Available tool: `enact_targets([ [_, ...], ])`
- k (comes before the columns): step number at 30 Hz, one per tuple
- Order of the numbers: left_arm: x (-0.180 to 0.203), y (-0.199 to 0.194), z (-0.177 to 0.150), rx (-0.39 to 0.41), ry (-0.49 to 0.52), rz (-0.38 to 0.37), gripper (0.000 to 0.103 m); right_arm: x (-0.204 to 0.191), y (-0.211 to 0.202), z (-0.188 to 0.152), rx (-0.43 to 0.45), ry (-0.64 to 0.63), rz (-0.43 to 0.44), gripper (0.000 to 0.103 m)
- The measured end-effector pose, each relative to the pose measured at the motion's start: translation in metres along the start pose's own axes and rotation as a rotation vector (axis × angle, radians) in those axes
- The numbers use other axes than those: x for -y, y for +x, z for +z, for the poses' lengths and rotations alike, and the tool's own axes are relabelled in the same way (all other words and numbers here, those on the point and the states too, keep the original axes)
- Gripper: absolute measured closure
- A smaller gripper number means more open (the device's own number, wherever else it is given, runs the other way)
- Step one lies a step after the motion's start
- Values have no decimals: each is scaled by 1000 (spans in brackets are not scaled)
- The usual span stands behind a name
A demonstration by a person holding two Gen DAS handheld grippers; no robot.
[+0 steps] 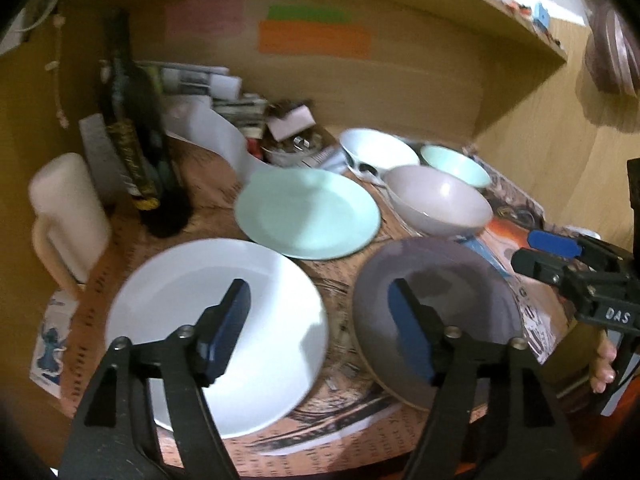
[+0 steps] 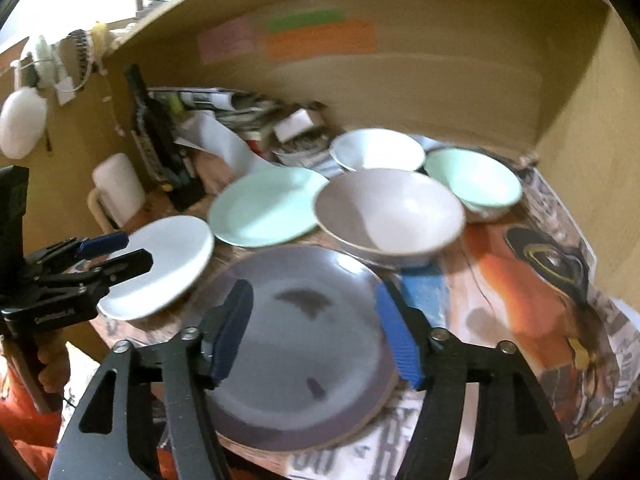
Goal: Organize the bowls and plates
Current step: 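Lower the dark brown plate onto the table and open both grippers, then close both grippers on the rim of the white plate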
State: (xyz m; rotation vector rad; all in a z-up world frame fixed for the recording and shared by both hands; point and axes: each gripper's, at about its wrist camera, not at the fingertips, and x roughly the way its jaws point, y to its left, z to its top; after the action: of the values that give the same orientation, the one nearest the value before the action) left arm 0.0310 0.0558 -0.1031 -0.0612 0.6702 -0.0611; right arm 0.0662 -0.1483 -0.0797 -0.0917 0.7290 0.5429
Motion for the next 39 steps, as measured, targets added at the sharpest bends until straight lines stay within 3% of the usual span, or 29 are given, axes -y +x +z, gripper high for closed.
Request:
enact_targets([
  [2,-10,-5,1,15,-15,15,19,-7,1,3,7,-15,14,34],
  [11,-52,-22,-5,53,-52,107,10,-44,29,14,-17,-64,80,33],
  [19,-103,-9,-24,-27,-100,182,10,-69,69,21,-107,-80,130,33],
  [28,-148,9,-44,-111,-188,189,10,-86,108,24,-214,-105,151,33],
  [30,-152,13,-47,-127,-190,188,10,-90,115,24,-232,-118,147,40],
  [33,-157,16,-51,-133,-195,173,19,-94,126,25,-269,-133,153,51],
  [37,-163,18,-53,-149,-210,145,40,-100,143,25,-330,-145,159,67],
  [39,-165,19,-55,-159,-217,127,48,-101,149,25,-349,-144,158,70],
])
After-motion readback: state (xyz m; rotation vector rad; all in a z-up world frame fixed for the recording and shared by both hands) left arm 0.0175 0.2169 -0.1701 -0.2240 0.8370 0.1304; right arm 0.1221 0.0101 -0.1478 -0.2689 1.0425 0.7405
